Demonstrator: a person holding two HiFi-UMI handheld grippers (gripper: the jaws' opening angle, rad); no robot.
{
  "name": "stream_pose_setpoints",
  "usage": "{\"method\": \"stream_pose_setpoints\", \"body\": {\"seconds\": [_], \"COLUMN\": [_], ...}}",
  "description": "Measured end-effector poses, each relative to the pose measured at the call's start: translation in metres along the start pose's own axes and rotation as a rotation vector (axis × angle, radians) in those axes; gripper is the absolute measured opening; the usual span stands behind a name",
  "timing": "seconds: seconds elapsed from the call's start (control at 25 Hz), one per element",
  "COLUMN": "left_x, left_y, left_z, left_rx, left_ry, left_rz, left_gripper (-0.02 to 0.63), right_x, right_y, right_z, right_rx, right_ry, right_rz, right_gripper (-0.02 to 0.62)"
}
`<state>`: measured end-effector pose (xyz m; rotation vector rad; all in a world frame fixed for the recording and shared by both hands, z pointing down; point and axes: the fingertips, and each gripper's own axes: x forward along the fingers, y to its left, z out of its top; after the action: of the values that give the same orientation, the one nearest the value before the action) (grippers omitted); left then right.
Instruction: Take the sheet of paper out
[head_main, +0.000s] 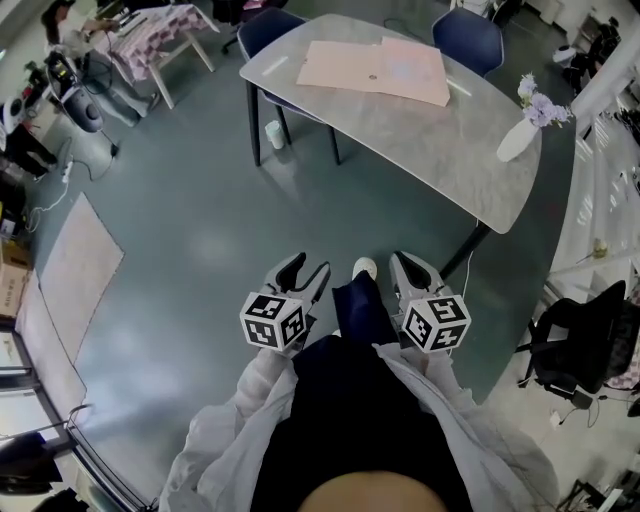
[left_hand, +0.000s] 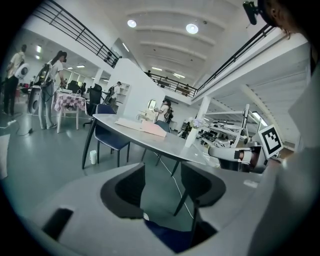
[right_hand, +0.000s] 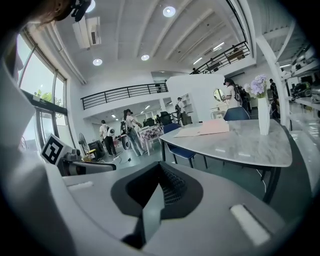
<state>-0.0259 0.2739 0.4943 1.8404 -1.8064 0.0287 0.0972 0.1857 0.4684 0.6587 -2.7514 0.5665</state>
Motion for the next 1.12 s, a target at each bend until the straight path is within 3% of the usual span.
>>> {"method": "stream_pose_setpoints", "body": {"seconds": [0.4,0.72,1.12], "left_x": [0.072,0.149,0.215], "left_y": [0.026,0.051,0.096], "left_z": [0.044,0.1,0.147], "left_rx": [0.02,0.033,0.014], "left_ry": [-0.007,-0.016,-0.038], "left_rz": [-0.009,-0.016,0.019], "left_gripper": [0.224,0.226,0.226], "right_x": [0.055,0.11,0.175], "right_y": [-0.055,-0.111,-0.156], "right_z": [0.04,0.085,0.116], "right_rx": [-0.017,-0.018,-0.036], "right_ry": [-0.016,-0.019,0.004], "right_rz": [-0.012,-0.022,-0.001], "right_gripper": [0.009,0.009,0.009]}}
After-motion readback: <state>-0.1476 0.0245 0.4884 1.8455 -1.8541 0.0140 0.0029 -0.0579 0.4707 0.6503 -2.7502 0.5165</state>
